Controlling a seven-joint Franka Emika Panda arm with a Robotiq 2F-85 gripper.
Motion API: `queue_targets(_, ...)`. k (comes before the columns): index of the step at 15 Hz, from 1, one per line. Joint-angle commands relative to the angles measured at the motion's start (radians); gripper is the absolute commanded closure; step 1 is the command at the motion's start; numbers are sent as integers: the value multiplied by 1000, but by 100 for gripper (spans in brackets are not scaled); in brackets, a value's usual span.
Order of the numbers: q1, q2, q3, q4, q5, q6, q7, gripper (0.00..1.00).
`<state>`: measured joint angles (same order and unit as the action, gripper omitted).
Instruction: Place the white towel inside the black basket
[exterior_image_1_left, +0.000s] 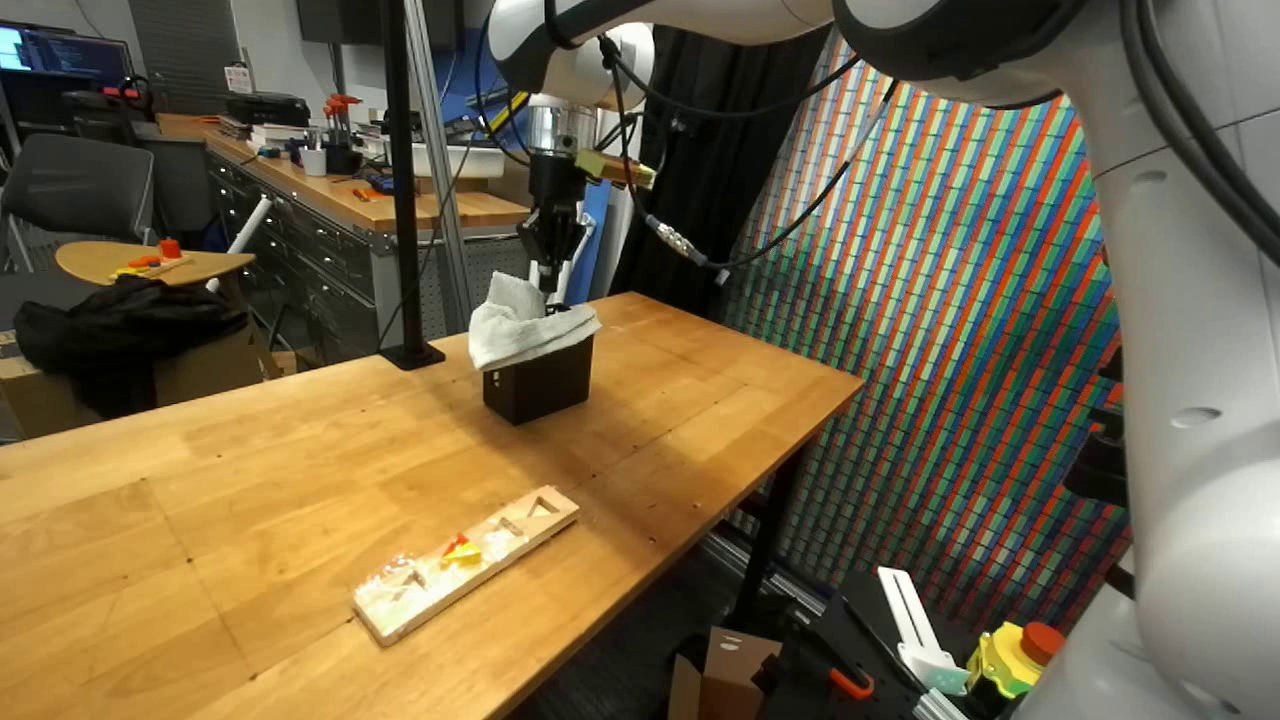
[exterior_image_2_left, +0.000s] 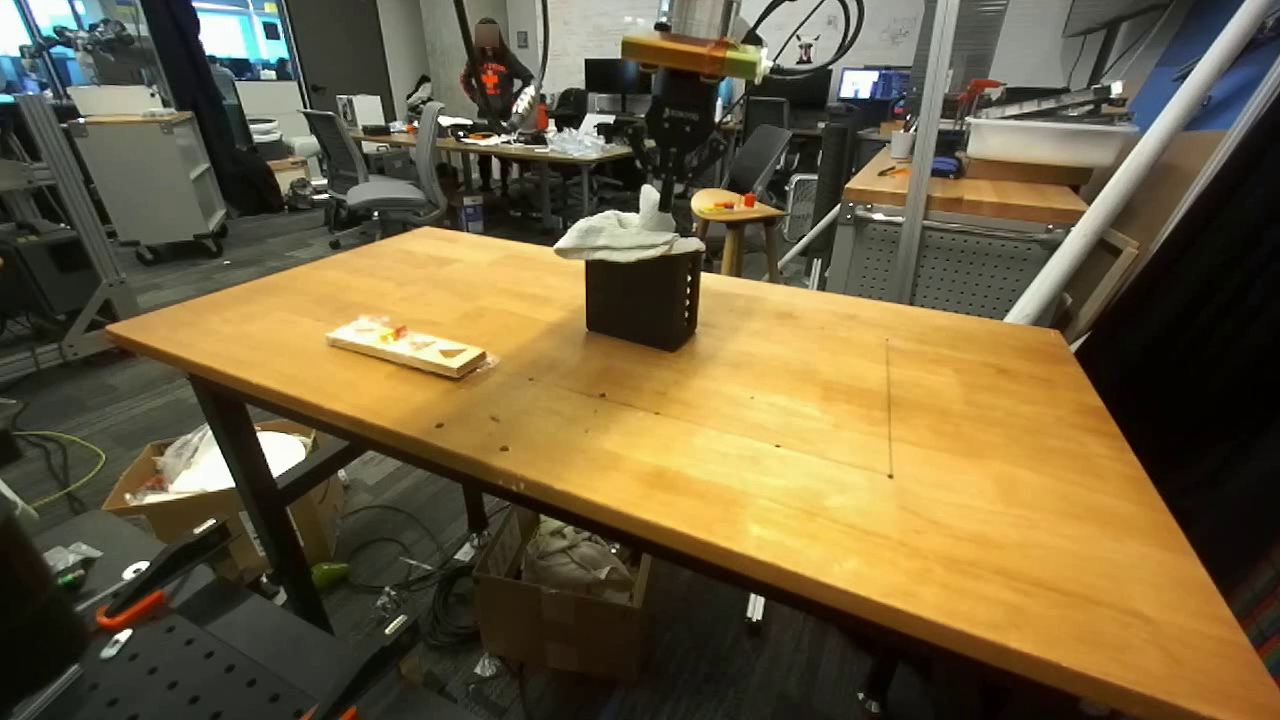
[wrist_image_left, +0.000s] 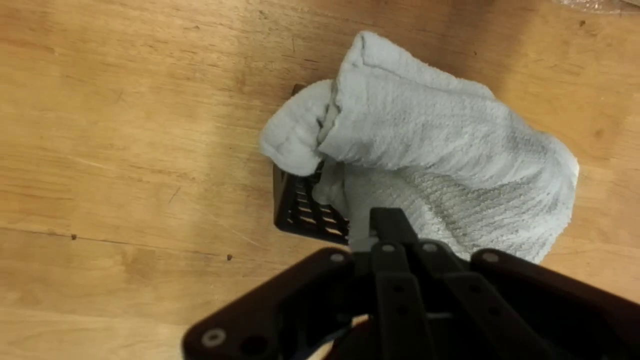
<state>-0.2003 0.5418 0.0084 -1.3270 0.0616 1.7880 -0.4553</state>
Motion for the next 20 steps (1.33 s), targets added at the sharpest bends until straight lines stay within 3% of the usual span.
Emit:
queue_targets(1,17,34,-4,136,-44,-104,-26,99)
queue_targets(10,60,234,14,509,-63,-301,-21,99)
queue_targets(17,63,367,20,733,-62,-352,-41,99)
queue_targets(20,59,387,18,763,-47,-335,-47,99)
